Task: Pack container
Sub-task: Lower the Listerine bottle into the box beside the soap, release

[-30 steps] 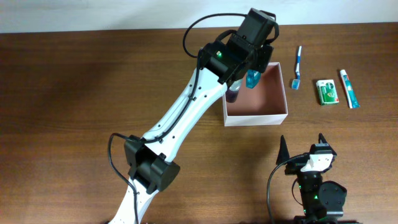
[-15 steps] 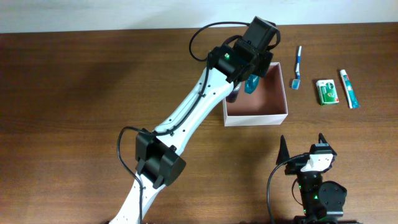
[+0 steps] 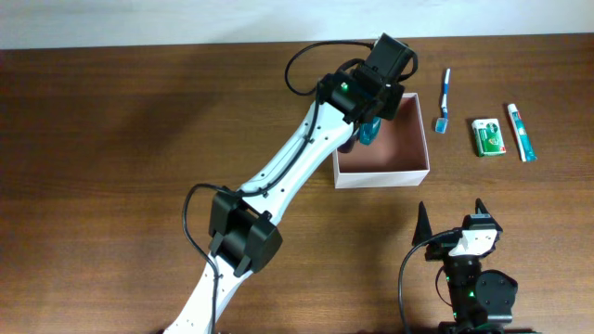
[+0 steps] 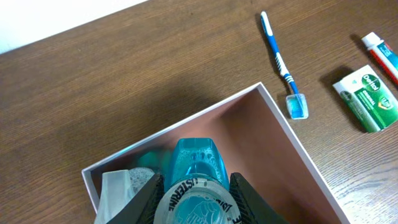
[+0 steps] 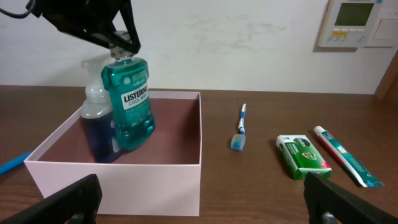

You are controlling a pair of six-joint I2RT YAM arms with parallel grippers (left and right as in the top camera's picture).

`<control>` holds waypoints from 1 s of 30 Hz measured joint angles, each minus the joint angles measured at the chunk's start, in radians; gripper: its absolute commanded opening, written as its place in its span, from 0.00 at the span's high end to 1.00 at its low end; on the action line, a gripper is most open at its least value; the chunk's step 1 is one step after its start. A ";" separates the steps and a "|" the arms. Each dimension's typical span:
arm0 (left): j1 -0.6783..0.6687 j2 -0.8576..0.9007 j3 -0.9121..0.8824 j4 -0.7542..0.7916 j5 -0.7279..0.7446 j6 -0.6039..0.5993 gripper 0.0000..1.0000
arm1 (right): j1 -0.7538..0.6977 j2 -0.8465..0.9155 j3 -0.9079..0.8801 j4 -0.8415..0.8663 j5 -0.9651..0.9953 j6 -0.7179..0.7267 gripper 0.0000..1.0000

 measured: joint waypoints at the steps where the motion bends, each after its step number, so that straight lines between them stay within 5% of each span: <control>1: 0.000 0.000 0.000 0.000 -0.001 0.000 0.72 | 0.000 0.000 0.000 0.000 0.000 0.000 0.01; 14: 0.000 0.023 0.000 0.003 -0.002 0.000 0.71 | 0.000 0.000 0.000 0.000 0.000 -0.001 0.01; 16: 0.000 0.030 0.000 0.003 -0.002 0.000 0.62 | 0.000 0.000 0.000 0.000 0.000 0.000 0.01; 26: 0.000 0.035 0.002 0.027 -0.003 -0.003 0.60 | 0.000 0.000 0.000 0.000 0.000 0.000 0.01; 30: 0.000 0.035 0.018 0.039 -0.003 -0.003 0.50 | 0.000 0.000 0.000 0.000 0.000 0.000 0.01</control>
